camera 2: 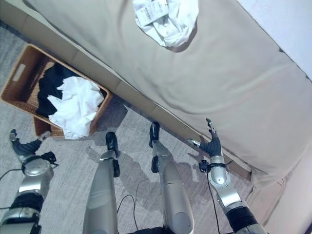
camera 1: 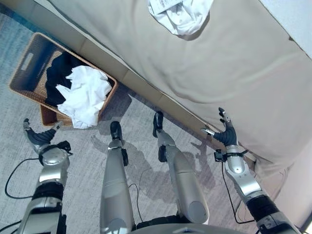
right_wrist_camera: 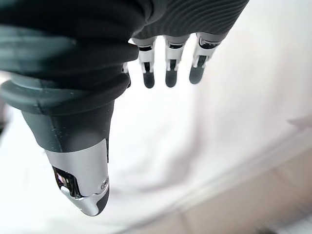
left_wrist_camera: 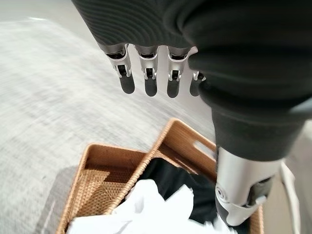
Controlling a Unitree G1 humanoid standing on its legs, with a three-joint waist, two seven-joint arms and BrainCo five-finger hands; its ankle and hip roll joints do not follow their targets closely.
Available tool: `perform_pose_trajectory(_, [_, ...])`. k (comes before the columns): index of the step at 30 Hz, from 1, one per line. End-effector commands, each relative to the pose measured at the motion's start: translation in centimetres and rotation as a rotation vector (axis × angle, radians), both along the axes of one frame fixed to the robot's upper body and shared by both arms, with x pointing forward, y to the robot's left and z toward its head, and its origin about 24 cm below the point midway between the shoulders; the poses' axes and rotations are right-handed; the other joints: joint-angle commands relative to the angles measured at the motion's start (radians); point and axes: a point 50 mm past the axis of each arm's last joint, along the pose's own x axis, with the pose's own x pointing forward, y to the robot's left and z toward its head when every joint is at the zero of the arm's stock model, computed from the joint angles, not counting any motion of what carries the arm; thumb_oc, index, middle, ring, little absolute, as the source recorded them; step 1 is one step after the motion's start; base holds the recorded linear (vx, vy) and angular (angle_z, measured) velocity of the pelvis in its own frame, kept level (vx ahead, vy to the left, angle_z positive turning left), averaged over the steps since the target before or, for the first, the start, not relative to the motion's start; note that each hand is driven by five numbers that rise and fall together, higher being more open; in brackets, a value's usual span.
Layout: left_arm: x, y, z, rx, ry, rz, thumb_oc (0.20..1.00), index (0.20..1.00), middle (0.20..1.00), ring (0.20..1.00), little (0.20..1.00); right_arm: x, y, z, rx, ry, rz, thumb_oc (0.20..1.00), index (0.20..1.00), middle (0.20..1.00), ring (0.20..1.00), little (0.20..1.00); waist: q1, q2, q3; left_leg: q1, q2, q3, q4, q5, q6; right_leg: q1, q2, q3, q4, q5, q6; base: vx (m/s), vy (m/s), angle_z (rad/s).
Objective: Pick up clothes into the bucket
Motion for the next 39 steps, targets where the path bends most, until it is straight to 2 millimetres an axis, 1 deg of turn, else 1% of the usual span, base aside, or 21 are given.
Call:
perform_pose_trajectory(1, [-0.3,-2.3,-1.1,0.012,-0.001,-0.137,1.0,1.0,1.0,1.0,1.0,-0.2,-2.5,4.6,-0.122,-0.217,-0.075,1.0,1.0,1.0,1.0,1.0,0.032,0.069,-0.002,0.058,-0.046,-0.054,-0.026,0.013,0.014,0.07,-0.096,-0.033,0.094,-0.076,0.08,0.03,-0.014,0.26])
perform_pose_trajectory(2, [-0.3,-2.3,-1.1,0.012,-0.001,-0.138,1.0,1.0,1.0,1.0,1.0,-0.2,-2.5,4.6,-0.123,-0.217,-0.075,1.0,1.0,1.0,1.0,1.0,0.031,0.07,-0.002,0.06,-0.047,-0.055,-0.028,0.014,0.014,0.071,-0.097,-0.034,0.094,-0.076,0.08,0.04,-0.026,0.21])
perform_pose_trajectory(4, [-0.2,-5.4,-2.8,-0.017,0.054,-0.282,1.0,1.0,1.0,1.0,1.0,0.4,-2.9,5.9,-0.141,-0.264,-0.108,1.0,1.0,1.0,1.0,1.0,0.045,0.099,-0.002,0.106,-0.059,-0.064,-0.059,0.025,0.015,0.098,-0.113,-0.041,0.12,-0.094,0.08,0.03,-0.033,0.3])
perform_pose_trajectory(5, [-0.7,-7.5,-4.1,-0.024,0.097,-0.377,1.0,1.0,1.0,1.0,1.0,0.9,-3.4,6.6,-0.167,-0.284,-0.145,1.0,1.0,1.0,1.0,1.0,0.059,0.125,-0.002,0.149,-0.069,-0.073,-0.094,0.037,0.015,0.127,-0.125,-0.053,0.134,-0.109,0.079,0.05,-0.071,0.29])
perform_pose_trajectory(7, [-1.4,-9.5,-5.4,-0.034,0.144,-0.465,1.0,1.0,1.0,1.0,1.0,1.6,-4.0,7.7,-0.189,-0.317,-0.185,1.0,1.0,1.0,1.0,1.0,0.075,0.153,-0.002,0.196,-0.078,-0.091,-0.136,0.054,0.014,0.161,-0.137,-0.065,0.143,-0.124,0.078,0.05,-0.083,0.32])
perform_pose_trajectory(8, [-1.4,-9.5,-5.4,-0.034,0.144,-0.465,1.0,1.0,1.0,1.0,1.0,1.6,-4.0,7.7,-0.189,-0.317,-0.185,1.0,1.0,1.0,1.0,1.0,0.075,0.153,-0.002,0.196,-0.078,-0.092,-0.137,0.054,0.014,0.161,-0.137,-0.065,0.143,-0.124,0.078,0.04,-0.075,0.36])
perform_pose_trajectory(9, [-2.3,-10.7,-7.1,-0.046,0.226,-0.529,1.0,1.0,1.0,1.0,1.0,2.4,-4.3,8.6,-0.201,-0.331,-0.214,1.0,1.0,1.0,1.0,1.0,0.089,0.172,-0.002,0.235,-0.082,-0.099,-0.171,0.067,0.013,0.184,-0.144,-0.072,0.155,-0.136,0.078,0.02,-0.042,0.27])
perform_pose_trajectory(10, [-2.3,-10.8,-7.1,-0.047,0.226,-0.529,1.0,1.0,1.0,1.0,1.0,2.4,-4.3,8.6,-0.202,-0.331,-0.214,1.0,1.0,1.0,1.0,1.0,0.088,0.173,-0.002,0.236,-0.082,-0.1,-0.173,0.068,0.013,0.185,-0.145,-0.073,0.155,-0.136,0.078,0.05,-0.101,0.19])
perform_pose_trajectory(11, [-3.4,-11.9,-8.6,-0.031,0.313,-0.614,1.0,1.0,1.0,1.0,1.0,3.5,-5.3,9.7,-0.247,-0.338,-0.279,1.0,1.0,1.0,1.0,1.0,0.103,0.199,-0.002,0.277,-0.087,-0.118,-0.211,0.084,0.01,0.213,-0.153,-0.084,0.158,-0.145,0.078,0.04,-0.078,0.19])
perform_pose_trajectory(12, [-3.8,-12.3,-9.1,-0.033,0.344,-0.639,1.0,1.0,1.0,1.0,1.0,4.0,-5.4,10.2,-0.269,-0.341,-0.292,1.0,1.0,1.0,1.0,1.0,0.107,0.209,-0.002,0.289,-0.087,-0.124,-0.226,0.091,0.01,0.217,-0.156,-0.089,0.164,-0.149,0.078,0.04,-0.105,0.11])
perform_pose_trajectory(17, [-5.8,-14.2,-10.8,-0.009,0.454,-0.804,1.0,1.0,1.0,1.0,1.0,6.5,-8.5,13.9,-0.354,-0.328,-0.451,1.0,1.0,1.0,1.0,1.0,0.13,0.254,-0.002,0.314,-0.087,-0.151,-0.268,0.117,0.005,0.232,-0.164,-0.111,0.184,-0.169,0.075,0.01,-0.058,0.26])
perform_pose_trajectory(19, [-6.0,-14.7,-10.9,-0.009,0.466,-0.839,1.0,1.0,1.0,1.0,1.0,7.3,-9.1,15.5,-0.384,-0.321,-0.487,1.0,1.0,1.0,1.0,1.0,0.134,0.264,-0.002,0.314,-0.086,-0.158,-0.274,0.121,0.005,0.227,-0.164,-0.115,0.193,-0.174,0.072,0.01,-0.048,0.16])
perform_pose_trajectory(22, [-6.6,-14.8,-11.3,-0.091,0.456,-0.785,1.0,1.0,1.0,1.0,1.0,8.3,-10.5,18.2,-0.43,-0.296,-0.565,1.0,1.0,1.0,1.0,1.0,0.151,0.279,-0.002,0.297,-0.083,-0.171,-0.279,0.133,0.002,0.198,-0.165,-0.121,0.216,-0.18,0.068,0.0,-0.057,0.08])
perform_pose_trajectory(25, [-6.5,-15.1,-11.3,-0.158,0.427,-0.75,1.0,1.0,1.0,1.0,1.0,8.7,-11.4,19.5,-0.447,-0.265,-0.615,1.0,1.0,1.0,1.0,1.0,0.159,0.287,-0.002,0.279,-0.082,-0.178,-0.284,0.14,0.0,0.175,-0.167,-0.124,0.229,-0.182,0.066,-0.01,-0.045,0.13])
perform_pose_trajectory(26, [-6.1,-15.4,-11.0,-0.209,0.396,-0.737,1.0,1.0,1.0,1.0,1.0,8.8,-12.0,21.2,-0.476,-0.255,-0.662,1.0,1.0,1.0,1.0,1.0,0.169,0.296,-0.002,0.256,-0.081,-0.187,-0.286,0.148,-0.003,0.148,-0.17,-0.134,0.241,-0.185,0.063,-0.02,-0.082,0.11])
perform_pose_trajectory(28, [-5.7,-15.7,-10.4,-0.236,0.353,-0.738,1.0,1.0,1.0,1.0,1.0,8.6,-12.9,22.5,-0.51,-0.229,-0.713,1.0,1.0,1.0,1.0,1.0,0.176,0.308,-0.002,0.222,-0.082,-0.197,-0.286,0.156,-0.006,0.11,-0.173,-0.14,0.261,-0.189,0.061,0.03,-0.09,0.15])
perform_pose_trajectory(29, [-5.6,-15.9,-10.0,-0.237,0.332,-0.745,1.0,1.0,1.0,1.0,1.0,8.3,-13.3,23.1,-0.525,-0.232,-0.74,1.0,1.0,1.0,1.0,1.0,0.179,0.309,-0.002,0.227,-0.084,-0.202,-0.288,0.136,-0.008,0.106,-0.176,-0.131,0.281,-0.226,0.069,0.08,-0.091,0.29])
perform_pose_trajectory(31, [-5.3,-16.0,-9.4,-0.243,0.294,-0.752,1.0,1.0,1.0,1.0,1.0,7.8,-14.1,24.7,-0.561,-0.24,-0.786,1.0,1.0,1.0,1.0,1.0,0.183,0.316,-0.002,0.195,-0.088,-0.209,-0.286,0.141,-0.009,0.06,-0.182,-0.125,0.311,-0.234,0.068,0.05,-0.046,0.31])
perform_pose_trajectory(35, [-5.2,-16.0,-8.9,-0.231,0.271,-0.751,1.0,1.0,1.0,1.0,1.0,6.9,-15.0,26.5,-0.597,-0.26,-0.85,1.0,1.0,1.0,1.0,1.0,0.197,0.319,-0.002,0.142,-0.092,-0.216,-0.274,0.141,-0.006,-0.014,-0.181,-0.106,0.342,-0.237,0.063,0.01,-0.022,0.1])
perform_pose_trajectory(36, [-5.1,-15.7,-8.7,-0.216,0.26,-0.751,1.0,1.0,1.0,1.0,1.0,6.4,-15.2,27.7,-0.624,-0.28,-0.874,1.0,1.0,1.0,1.0,1.0,0.208,0.319,-0.002,0.099,-0.096,-0.225,-0.255,0.138,-0.004,-0.061,-0.18,-0.092,0.35,-0.234,0.061,0.0,0.0,0.0])
perform_pose_trajectory(39, [-5.1,-15.6,-8.7,-0.228,0.257,-0.736,1.0,1.0,1.0,1.0,1.0,5.9,-15.2,29.4,-0.61,-0.313,-0.894,1.0,1.0,1.0,1.0,1.0,0.22,0.317,-0.002,0.036,-0.099,-0.226,-0.235,0.135,-0.003,-0.129,-0.175,-0.078,0.357,-0.228,0.063,0.02,-0.029,-0.04])
